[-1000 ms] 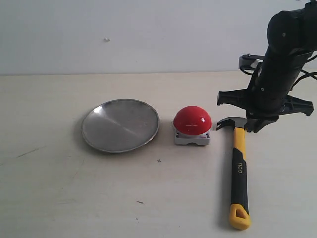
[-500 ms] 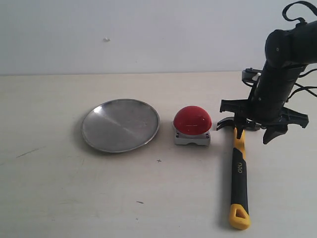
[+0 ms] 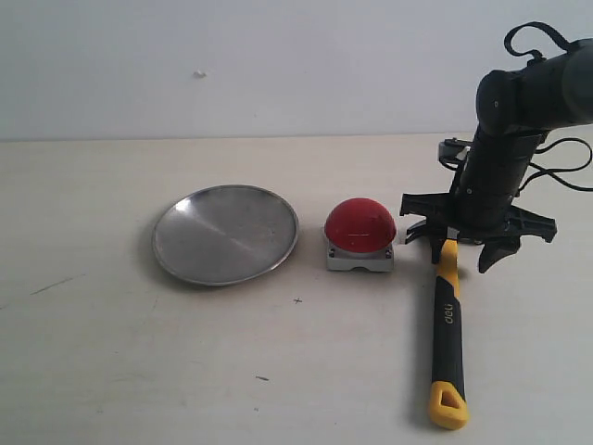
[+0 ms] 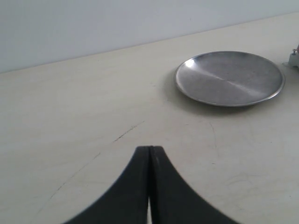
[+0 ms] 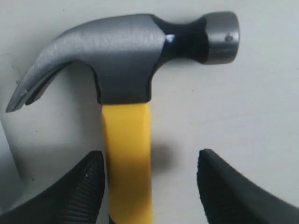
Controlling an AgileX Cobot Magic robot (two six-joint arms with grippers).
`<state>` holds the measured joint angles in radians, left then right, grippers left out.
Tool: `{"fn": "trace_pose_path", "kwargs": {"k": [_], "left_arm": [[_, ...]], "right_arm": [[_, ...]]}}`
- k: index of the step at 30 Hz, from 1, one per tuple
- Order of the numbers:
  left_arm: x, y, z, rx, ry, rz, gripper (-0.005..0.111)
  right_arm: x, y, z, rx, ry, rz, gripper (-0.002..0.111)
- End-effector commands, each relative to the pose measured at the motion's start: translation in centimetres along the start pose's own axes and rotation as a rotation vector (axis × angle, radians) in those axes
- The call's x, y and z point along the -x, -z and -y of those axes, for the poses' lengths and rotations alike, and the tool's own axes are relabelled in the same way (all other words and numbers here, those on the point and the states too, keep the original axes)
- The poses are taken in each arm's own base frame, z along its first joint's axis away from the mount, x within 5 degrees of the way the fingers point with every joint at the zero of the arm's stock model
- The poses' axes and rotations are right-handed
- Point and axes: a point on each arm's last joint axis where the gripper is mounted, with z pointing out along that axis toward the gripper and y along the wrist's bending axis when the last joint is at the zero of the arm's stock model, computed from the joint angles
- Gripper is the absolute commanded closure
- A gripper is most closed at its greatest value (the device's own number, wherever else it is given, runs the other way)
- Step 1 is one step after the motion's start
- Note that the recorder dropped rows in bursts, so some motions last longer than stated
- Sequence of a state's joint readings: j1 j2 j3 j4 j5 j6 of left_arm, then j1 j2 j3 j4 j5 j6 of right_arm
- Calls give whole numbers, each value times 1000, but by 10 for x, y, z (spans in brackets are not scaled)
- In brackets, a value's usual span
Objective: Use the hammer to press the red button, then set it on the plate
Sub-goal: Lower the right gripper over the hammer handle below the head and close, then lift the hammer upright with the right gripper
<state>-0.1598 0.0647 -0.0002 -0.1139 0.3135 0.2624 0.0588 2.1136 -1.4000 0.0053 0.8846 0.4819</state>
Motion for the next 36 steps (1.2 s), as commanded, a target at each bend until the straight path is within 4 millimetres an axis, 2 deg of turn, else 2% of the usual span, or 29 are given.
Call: {"fn": "trace_pose_path", "kwargs": {"k": [1,11,16,20,25,27,29,32,36], "left_arm": [[0,0,0,3,6,5,107],[0,0,0,3,6,5,107],[0,0,0,3,6,5,107],[0,0,0,3,6,5,107],[0,0,0,3,6,5,107],[0,0,0,3,6,5,107],[0,0,0,3,6,5,107],[0,0,0,3,6,5,107],[0,0,0,3,6,5,107]], "right_arm": [[6,-1,-3,10,4,9,53],[8,-16,-6,7,-9,-31,53],[8,-17,-5,5,-6,-28,57],[8,-17,-5,4,-5,-27,71],[11,-17,-6,13,9,0,109],[11,-15,-6,17,17,10,108],[13,-9,-7,32,17,38,108],[16,11,-7,41,36,108,108],[17,54,0,17,45,218,108]]}}
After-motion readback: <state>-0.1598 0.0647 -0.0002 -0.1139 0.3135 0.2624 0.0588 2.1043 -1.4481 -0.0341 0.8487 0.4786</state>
